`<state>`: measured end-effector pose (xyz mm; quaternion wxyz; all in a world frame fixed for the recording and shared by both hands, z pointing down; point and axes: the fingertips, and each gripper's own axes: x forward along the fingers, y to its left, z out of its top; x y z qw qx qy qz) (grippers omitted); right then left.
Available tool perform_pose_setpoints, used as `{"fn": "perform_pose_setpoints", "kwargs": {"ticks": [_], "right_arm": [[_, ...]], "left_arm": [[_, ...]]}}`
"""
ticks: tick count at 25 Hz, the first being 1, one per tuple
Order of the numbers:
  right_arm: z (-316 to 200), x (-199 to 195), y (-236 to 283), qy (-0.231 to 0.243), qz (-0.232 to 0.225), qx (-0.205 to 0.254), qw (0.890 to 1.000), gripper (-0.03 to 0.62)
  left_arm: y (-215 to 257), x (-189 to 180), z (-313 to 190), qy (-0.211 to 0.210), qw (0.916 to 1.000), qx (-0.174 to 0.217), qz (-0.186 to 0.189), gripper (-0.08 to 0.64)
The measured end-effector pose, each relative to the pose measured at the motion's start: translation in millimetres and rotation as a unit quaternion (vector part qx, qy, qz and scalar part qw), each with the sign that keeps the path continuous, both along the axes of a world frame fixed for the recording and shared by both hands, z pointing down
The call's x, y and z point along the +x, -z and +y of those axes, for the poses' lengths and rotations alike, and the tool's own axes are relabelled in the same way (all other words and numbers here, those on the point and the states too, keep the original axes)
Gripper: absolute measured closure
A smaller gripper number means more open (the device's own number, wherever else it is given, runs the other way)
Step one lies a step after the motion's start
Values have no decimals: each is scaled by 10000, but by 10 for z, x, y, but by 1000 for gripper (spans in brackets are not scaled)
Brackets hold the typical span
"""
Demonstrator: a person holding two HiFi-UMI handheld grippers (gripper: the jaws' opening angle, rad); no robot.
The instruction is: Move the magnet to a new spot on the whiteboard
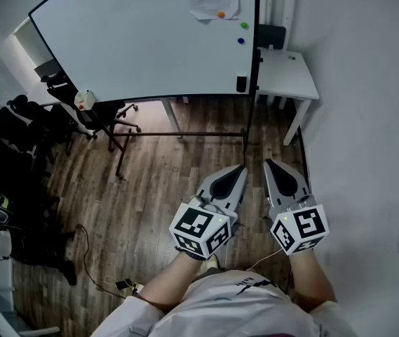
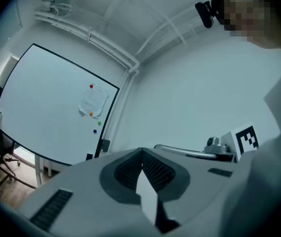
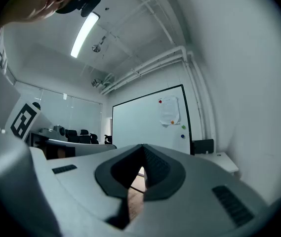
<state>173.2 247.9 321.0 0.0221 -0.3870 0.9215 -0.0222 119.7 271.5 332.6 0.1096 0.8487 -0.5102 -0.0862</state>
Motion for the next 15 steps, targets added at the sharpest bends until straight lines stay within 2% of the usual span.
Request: {"fn": "perform_pose_setpoints", "kwargs": {"ticks": [5, 15], "right_arm": [[-23, -284, 48, 80, -87, -5, 9999, 580], [-107, -718, 199, -348, -498, 75, 9981, 580]], "left_arm": [[-14, -301, -60, -47, 10000, 1, -2, 549], [5, -1290, -182, 189, 9998, 87, 39, 549]]}}
